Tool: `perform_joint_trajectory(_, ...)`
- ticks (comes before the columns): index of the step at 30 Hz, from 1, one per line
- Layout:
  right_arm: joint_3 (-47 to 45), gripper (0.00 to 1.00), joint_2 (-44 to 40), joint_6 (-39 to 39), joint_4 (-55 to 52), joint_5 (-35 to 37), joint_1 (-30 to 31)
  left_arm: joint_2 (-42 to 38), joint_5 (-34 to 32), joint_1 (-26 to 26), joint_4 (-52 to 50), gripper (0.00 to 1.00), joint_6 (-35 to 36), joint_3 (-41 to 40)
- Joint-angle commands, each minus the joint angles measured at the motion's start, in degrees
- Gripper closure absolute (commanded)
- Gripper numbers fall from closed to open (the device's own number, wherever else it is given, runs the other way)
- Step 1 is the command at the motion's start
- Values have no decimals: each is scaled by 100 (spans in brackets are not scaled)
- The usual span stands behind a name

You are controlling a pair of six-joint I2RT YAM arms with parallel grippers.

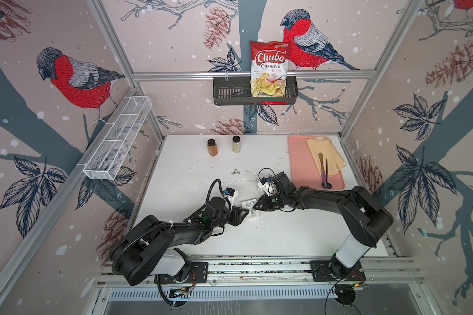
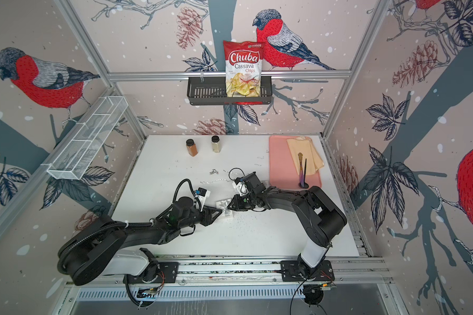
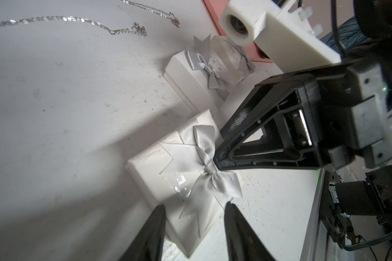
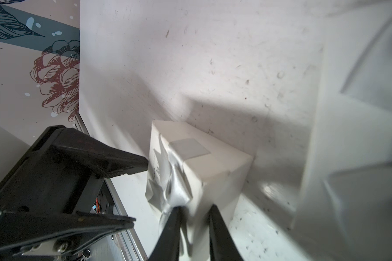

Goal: Take the necklace out of the lift-off lid jewelry box
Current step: Close the lid on the jewelry box, then reset both arms

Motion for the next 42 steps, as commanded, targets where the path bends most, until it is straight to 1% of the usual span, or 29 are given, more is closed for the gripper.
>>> perform_joint_trajectory(1,-42,78,55,-9,-18,-54,27,-140,115,7,317,54,-58,49)
perform_joint_trajectory(5,-60,80,69,-20,-41,51,0,-215,72,7,249,53,-47,26)
perform_joint_trajectory(6,-42,78,69,-33,-87,137,2,-202,60,7,257,53,-47,21)
perform_joint_trajectory(8,-2,69,48,-81,-225,406,13,-171,49,7,276,54,-43,18)
perform_joint_trajectory(11,41,68,-88,-173,-394,719,34,-138,29,7,281,54,-63,36)
perform_joint_trajectory(17,21,69,-398,-166,-309,816,30,-146,-27,15,125,54,-11,143)
perform_joint_trajectory(23,138,77,-333,-217,-354,969,65,-261,-104,22,-49,54,28,172)
perform_joint_trajectory(25,206,78,-294,-267,-421,1047,118,-386,-190,42,-220,54,93,189)
perform_joint_trajectory(31,317,79,-61,-342,-560,1264,261,-879,-250,334,-688,54,236,137)
perform_joint_trajectory(34,365,80,0,-393,-723,1465,332,-1176,-387,499,-1049,54,326,162)
perform_joint_trajectory(36,354,80,-112,-423,-783,1561,333,-1391,-536,597,-1275,53,432,235)
perform_joint_trajectory(37,372,80,-205,-462,-818,1618,317,-1495,-635,637,-1409,51,512,293)
perform_joint_trajectory(39,431,72,-439,-562,-908,1747,277,-1695,-889,733,-1638,46,684,442)
perform_joint_trajectory(42,565,69,-871,-707,-950,1933,81,-1950,-1248,1027,-1969,41,1047,714)
